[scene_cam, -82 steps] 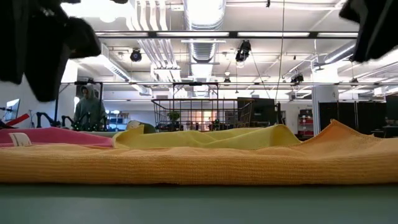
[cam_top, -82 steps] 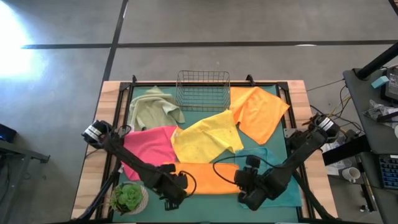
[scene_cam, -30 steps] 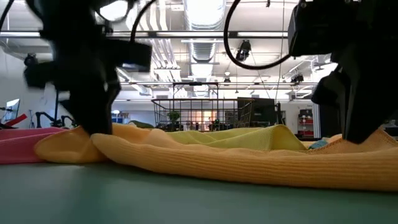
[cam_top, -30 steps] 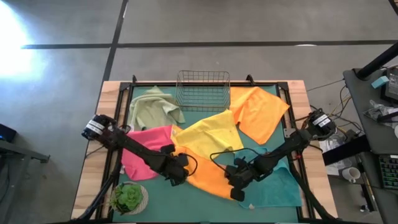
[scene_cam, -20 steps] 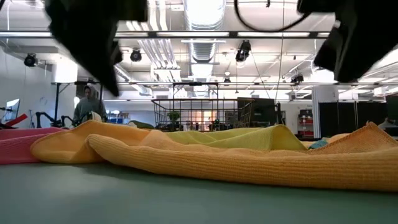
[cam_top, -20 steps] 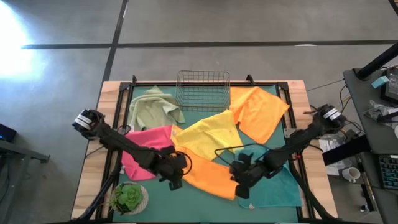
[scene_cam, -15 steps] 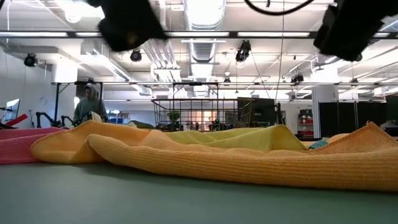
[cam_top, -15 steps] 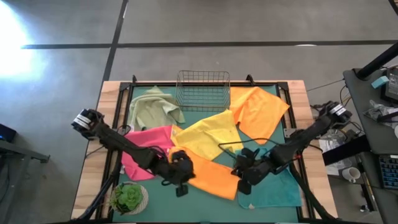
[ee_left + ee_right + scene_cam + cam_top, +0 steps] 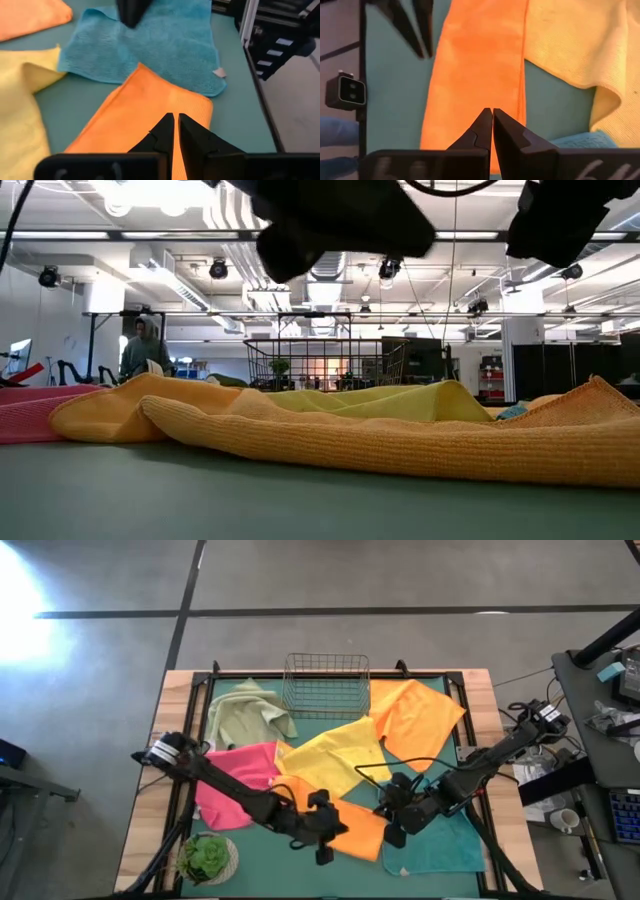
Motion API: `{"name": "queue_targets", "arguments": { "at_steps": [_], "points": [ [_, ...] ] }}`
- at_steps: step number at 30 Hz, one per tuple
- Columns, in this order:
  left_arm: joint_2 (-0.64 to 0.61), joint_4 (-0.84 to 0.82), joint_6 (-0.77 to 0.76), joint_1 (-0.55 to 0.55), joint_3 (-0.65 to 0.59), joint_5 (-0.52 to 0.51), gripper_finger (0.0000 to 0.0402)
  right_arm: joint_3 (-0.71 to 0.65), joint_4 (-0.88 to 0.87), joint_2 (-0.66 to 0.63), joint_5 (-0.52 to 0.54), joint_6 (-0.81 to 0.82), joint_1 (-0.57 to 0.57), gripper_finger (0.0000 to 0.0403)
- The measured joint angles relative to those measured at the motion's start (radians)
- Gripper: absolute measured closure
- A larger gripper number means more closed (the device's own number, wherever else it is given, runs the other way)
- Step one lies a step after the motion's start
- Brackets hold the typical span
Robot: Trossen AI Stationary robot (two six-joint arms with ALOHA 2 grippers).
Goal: Fold microfiber towels
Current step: Fold the bottom orange microfiber towel
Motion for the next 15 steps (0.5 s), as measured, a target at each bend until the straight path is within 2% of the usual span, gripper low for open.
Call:
{"name": "queue_targets", "arguments": {
  "at_steps": [9, 15],
  "points": [
    [0.139, -0.006, -0.002, 0.002, 0.081, 0.004, 0.0391, 0.0, -0.042, -0.004, 0.0, 0.025, 0.0, 0.0394],
    [0.2, -0.006, -0.013, 0.002, 0.094, 0.087, 0.0391, 0.0, -0.053, -0.003, 0.0, 0.031, 0.0, 0.0394]
  ]
}}
